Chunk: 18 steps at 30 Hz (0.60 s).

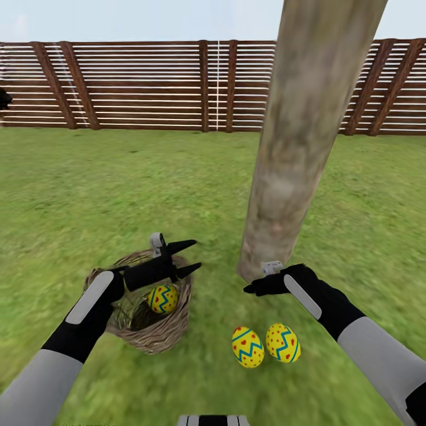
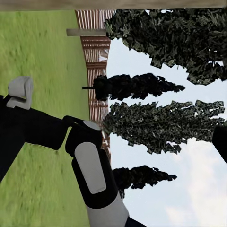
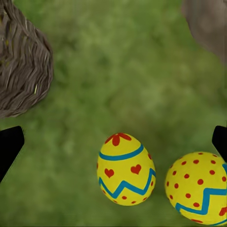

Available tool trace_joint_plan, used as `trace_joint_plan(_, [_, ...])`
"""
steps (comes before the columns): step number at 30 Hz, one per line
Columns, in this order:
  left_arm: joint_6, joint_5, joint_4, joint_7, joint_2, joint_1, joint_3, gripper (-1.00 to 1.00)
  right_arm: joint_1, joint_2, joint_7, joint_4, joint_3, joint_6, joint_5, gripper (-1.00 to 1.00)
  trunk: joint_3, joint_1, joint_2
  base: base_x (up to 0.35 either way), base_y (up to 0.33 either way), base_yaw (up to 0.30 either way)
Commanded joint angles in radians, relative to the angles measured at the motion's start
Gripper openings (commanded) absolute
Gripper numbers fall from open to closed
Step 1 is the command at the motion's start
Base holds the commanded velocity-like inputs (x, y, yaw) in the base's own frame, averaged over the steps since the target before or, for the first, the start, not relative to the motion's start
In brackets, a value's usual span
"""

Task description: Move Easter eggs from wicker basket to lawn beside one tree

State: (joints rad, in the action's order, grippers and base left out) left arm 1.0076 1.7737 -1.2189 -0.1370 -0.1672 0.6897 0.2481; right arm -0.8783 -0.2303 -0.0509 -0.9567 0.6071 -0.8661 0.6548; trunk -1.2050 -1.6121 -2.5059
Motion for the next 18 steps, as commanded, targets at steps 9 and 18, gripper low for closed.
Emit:
trace_joint_plan(9, [0.0,-0.008,0.002,-0.011,-0.002,0.001,0.002,1.0,-0.001,-0.009,-0.007,-0.002,0.002,-0.004,-0.006,1.0,0.029,0.004,0.002,0.0,0.005,0.238])
trace_joint_plan(18, [0.0,-0.008,0.012,-0.012,-0.002,0.001,0.002,1.0,-0.001,-0.011,-0.007,-0.002,0.001,-0.004,-0.006,1.0,0.064,0.008,0.004,0.0,0.0,0.068])
